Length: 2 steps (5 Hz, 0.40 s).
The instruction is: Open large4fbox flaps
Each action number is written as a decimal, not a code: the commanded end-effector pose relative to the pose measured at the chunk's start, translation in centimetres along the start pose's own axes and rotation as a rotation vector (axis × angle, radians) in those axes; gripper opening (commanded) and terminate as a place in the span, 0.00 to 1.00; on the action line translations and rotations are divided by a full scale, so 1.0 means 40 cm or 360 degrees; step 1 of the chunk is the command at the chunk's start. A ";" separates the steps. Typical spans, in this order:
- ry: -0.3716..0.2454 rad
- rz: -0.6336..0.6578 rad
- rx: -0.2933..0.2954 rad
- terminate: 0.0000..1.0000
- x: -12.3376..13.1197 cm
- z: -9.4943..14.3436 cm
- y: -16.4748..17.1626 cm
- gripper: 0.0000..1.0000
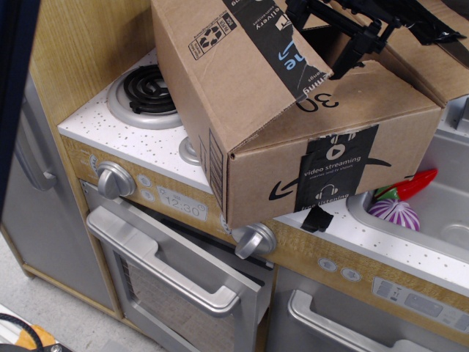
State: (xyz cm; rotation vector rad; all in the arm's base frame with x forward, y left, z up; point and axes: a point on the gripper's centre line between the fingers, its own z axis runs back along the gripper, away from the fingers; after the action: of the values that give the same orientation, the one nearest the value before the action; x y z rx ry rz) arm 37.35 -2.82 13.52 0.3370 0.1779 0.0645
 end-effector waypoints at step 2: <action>-0.0178 0.0094 0.0121 0.00 -0.072 0.105 0.107 1.00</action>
State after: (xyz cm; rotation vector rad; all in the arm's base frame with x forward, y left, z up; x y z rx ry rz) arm 34.94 -0.44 16.28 0.4350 0.1392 0.0805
